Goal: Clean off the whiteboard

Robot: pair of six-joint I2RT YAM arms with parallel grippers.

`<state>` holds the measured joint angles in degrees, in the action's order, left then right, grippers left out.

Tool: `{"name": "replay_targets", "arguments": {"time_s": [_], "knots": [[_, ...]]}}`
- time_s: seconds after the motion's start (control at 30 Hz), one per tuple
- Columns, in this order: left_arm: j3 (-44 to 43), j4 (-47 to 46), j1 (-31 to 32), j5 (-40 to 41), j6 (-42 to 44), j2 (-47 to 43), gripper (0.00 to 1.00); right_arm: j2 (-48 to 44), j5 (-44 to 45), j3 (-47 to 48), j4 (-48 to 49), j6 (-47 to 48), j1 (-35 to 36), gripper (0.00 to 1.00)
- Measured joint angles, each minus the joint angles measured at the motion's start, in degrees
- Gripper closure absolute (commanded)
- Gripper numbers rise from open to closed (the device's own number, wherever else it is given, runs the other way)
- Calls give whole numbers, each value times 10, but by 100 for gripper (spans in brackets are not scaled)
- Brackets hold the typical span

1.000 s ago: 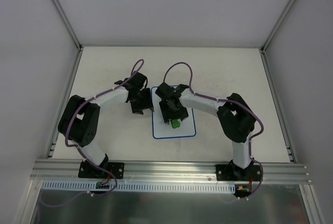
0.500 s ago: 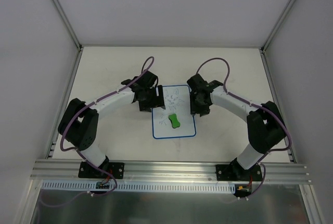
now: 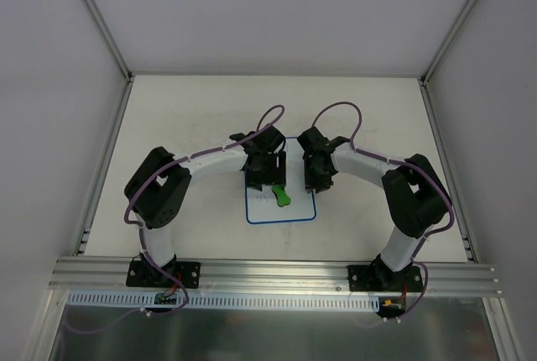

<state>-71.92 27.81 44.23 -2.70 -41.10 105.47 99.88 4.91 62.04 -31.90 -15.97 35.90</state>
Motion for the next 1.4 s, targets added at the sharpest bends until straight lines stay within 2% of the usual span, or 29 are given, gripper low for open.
{"name": "replay_targets", "arguments": {"time_s": [0.07, 0.2, 0.37, 0.63, 0.73, 0.77, 0.9, 0.97, 1.13, 1.4], "knots": [[-9, 0, 5, 2, 0, 7, 31, 0, -1, -3, 5, 0, -1, 73], [-22, 2, 12, 3, 0, 14, 33, 1, -8, -4, 14, 1, -1, 83], [-35, 4, 16, 4, 0, 23, 37, 2, -11, -5, 20, 1, -2, 92], [-37, 14, 23, 5, 1, 49, 44, 2, -11, -7, 22, -3, -4, 100], [-37, 14, 23, 5, 1, 50, 56, 2, -11, -7, 24, -4, -4, 100], [-37, 14, 23, 5, 1, 51, 65, 2, -12, -7, 26, -5, -4, 100], [-41, 15, 23, 8, 3, 51, 86, 2, -13, -8, 29, -5, -4, 100], [-41, 16, 23, 14, 6, 51, 91, 2, -13, -9, 30, -5, -4, 100], [-34, 16, 19, 20, 16, 47, 100, 2, -13, -10, 34, -5, -4, 100], [33, 10, -38, 17, 28, -1, 100, 1, -13, -13, 39, -9, -6, 100]]}}
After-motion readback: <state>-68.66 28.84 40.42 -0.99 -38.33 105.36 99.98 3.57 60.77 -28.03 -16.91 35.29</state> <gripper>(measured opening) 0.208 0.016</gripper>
